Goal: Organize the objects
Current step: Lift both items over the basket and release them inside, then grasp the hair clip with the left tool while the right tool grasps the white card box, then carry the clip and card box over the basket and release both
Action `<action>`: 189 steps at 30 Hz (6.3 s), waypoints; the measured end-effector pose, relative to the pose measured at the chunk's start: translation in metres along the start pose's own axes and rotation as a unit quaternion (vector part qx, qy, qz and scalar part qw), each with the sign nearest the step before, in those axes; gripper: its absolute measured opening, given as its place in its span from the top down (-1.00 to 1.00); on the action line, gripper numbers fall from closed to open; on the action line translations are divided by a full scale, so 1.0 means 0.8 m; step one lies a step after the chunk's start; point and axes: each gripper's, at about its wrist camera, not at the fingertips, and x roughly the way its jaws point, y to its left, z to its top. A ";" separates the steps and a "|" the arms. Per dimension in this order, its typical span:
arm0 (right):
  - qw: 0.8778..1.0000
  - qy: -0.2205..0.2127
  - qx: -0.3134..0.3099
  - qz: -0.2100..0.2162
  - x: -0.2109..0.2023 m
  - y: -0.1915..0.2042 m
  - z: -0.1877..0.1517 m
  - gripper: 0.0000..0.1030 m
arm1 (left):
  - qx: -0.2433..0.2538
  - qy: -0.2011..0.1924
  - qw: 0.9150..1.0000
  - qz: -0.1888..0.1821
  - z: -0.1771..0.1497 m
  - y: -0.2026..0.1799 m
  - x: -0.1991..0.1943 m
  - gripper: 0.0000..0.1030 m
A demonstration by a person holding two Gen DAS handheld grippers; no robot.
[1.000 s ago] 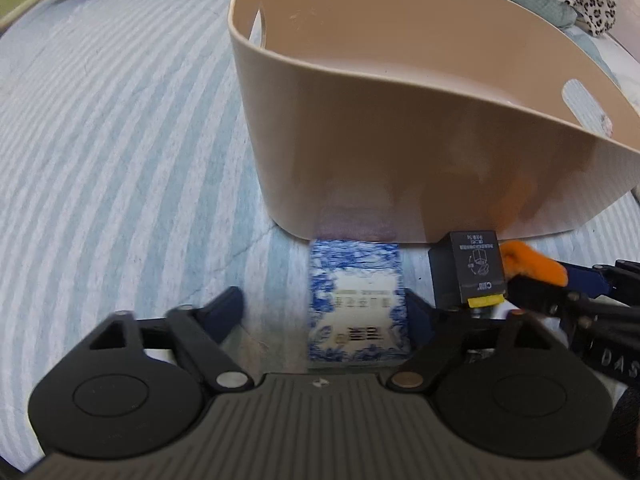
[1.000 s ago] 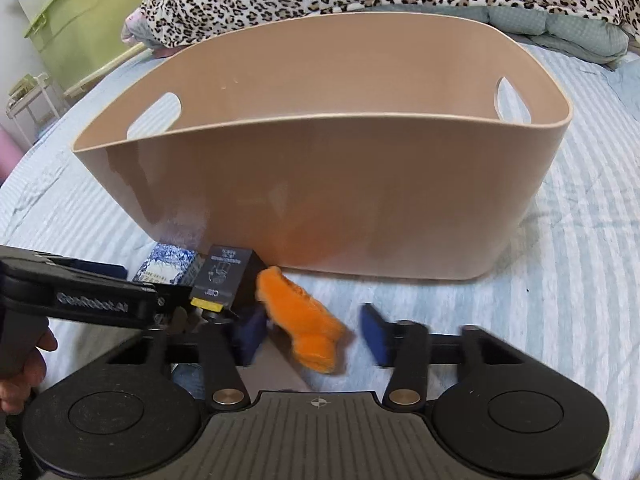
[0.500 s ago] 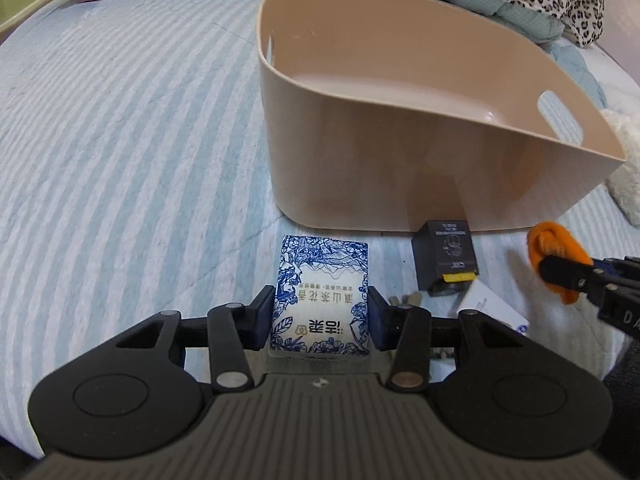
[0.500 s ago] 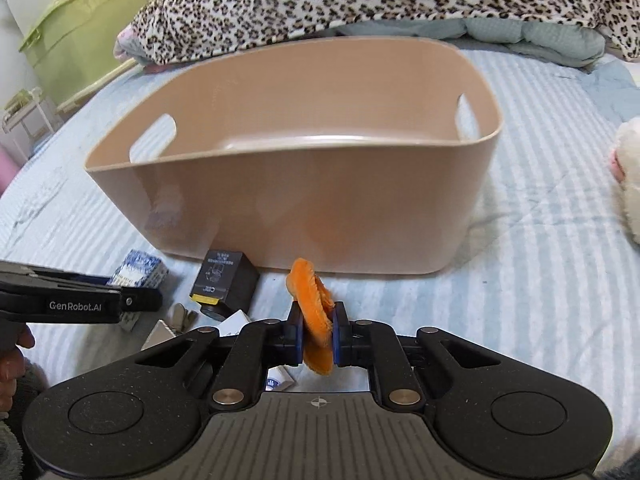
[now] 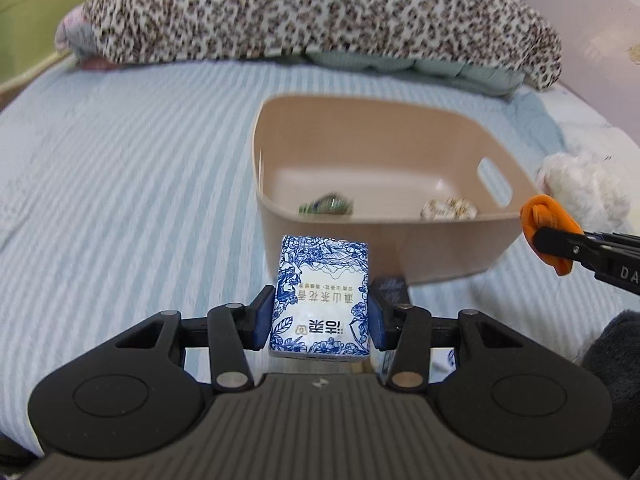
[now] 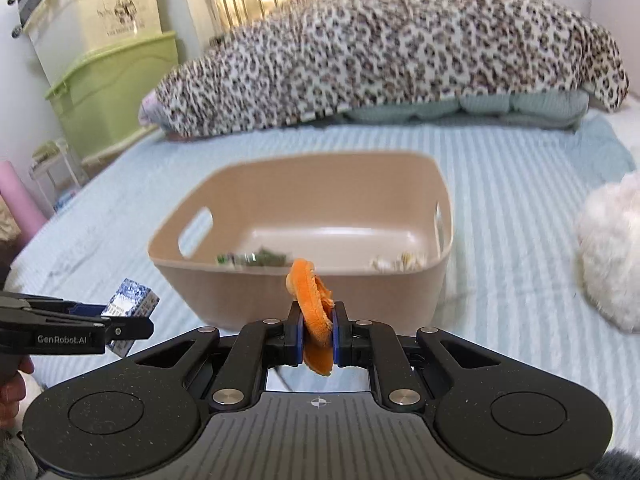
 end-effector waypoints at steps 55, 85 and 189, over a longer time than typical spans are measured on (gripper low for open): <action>0.995 -0.003 -0.074 -0.062 0.032 0.000 0.088 -0.52 | 0.039 -0.028 0.998 0.049 0.085 -0.030 0.020 -0.52; 0.988 0.138 -0.059 -0.049 0.046 -0.003 -0.048 -0.58 | 0.025 0.122 0.992 0.025 -0.054 -0.020 0.081 -0.54; 0.988 0.070 -0.095 -0.095 0.121 -0.031 0.071 0.21 | 0.050 0.064 0.997 -0.004 0.084 -0.037 0.146 0.45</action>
